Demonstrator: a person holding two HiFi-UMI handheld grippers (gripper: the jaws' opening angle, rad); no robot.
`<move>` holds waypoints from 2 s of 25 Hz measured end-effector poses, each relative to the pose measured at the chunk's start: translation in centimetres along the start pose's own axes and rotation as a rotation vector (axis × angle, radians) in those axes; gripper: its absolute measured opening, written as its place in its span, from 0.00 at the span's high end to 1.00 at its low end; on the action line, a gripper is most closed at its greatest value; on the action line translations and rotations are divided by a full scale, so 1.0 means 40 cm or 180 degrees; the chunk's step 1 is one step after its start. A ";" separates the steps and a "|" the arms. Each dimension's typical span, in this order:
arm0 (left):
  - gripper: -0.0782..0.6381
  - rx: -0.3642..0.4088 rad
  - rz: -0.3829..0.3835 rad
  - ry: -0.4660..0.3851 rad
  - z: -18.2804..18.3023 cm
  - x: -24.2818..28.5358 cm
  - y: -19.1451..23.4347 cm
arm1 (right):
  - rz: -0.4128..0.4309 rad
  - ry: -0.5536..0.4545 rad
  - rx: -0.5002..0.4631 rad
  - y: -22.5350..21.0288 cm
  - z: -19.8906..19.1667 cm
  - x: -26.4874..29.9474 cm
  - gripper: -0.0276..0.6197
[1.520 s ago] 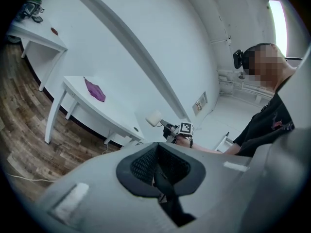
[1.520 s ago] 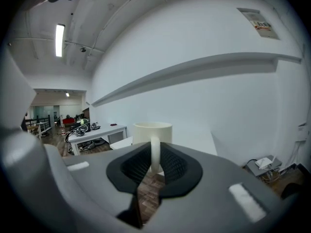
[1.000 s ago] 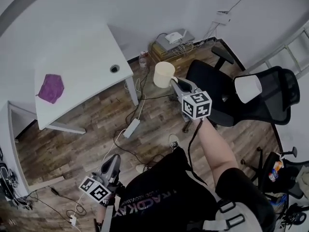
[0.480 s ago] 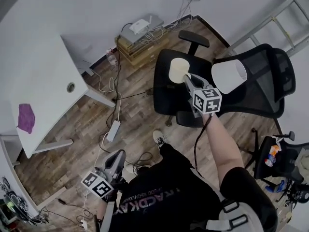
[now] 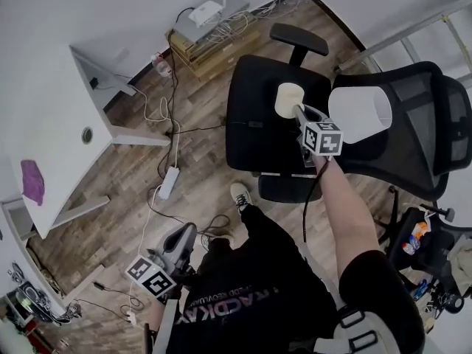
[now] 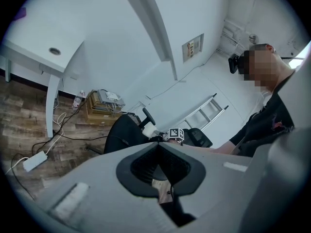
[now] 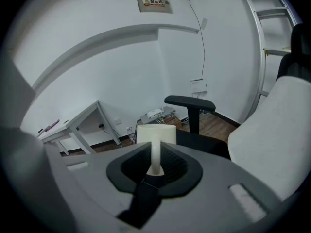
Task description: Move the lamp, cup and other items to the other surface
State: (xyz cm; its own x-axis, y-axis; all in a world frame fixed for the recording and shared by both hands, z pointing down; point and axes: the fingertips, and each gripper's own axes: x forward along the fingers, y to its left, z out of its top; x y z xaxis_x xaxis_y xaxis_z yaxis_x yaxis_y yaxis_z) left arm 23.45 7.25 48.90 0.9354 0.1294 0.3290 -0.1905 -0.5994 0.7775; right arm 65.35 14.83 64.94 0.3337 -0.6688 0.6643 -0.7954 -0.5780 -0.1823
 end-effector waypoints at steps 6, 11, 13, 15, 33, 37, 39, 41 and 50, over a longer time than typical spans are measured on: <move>0.89 -0.0148 0.0235 0.0164 -0.024 0.013 0.026 | -0.0137 0.0396 0.0155 -0.086 -0.102 0.141 0.87; 0.89 -0.0265 0.0438 0.0228 -0.050 -0.004 0.044 | -0.0323 0.0577 0.0294 -0.129 -0.157 0.219 0.87; 0.89 -0.0307 0.0505 0.0243 -0.061 -0.012 0.052 | -0.0366 0.0611 0.0324 -0.142 -0.174 0.242 0.87; 0.89 -0.0342 0.0558 0.0256 -0.068 -0.020 0.063 | -0.0387 0.0573 0.0379 -0.145 -0.181 0.258 0.87; 0.89 -0.0405 0.0541 0.0135 -0.101 -0.028 0.052 | -0.0182 0.0945 0.0241 -0.108 -0.278 0.232 0.86; 0.89 -0.0413 0.0526 0.0095 -0.108 -0.040 0.054 | -0.0126 0.1060 0.0180 -0.091 -0.303 0.225 0.85; 0.89 -0.0420 0.0517 0.0086 -0.111 -0.044 0.057 | -0.0110 0.1126 0.0158 -0.085 -0.318 0.219 0.84; 0.89 -0.0426 0.0501 0.0070 -0.113 -0.046 0.056 | -0.0123 0.1166 0.0136 -0.088 -0.326 0.209 0.83; 0.89 -0.0377 0.0382 -0.0071 -0.113 -0.081 0.048 | -0.0344 0.1064 0.0094 -0.113 -0.304 0.124 0.95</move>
State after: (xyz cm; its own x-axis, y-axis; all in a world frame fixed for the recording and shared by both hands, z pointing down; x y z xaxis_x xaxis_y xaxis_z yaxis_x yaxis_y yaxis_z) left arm 18.72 9.26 51.76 0.9099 0.0441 0.4124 -0.3339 -0.5121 0.7914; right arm 64.45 19.81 77.89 0.2274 -0.4158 0.8806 -0.7479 -0.6537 -0.1156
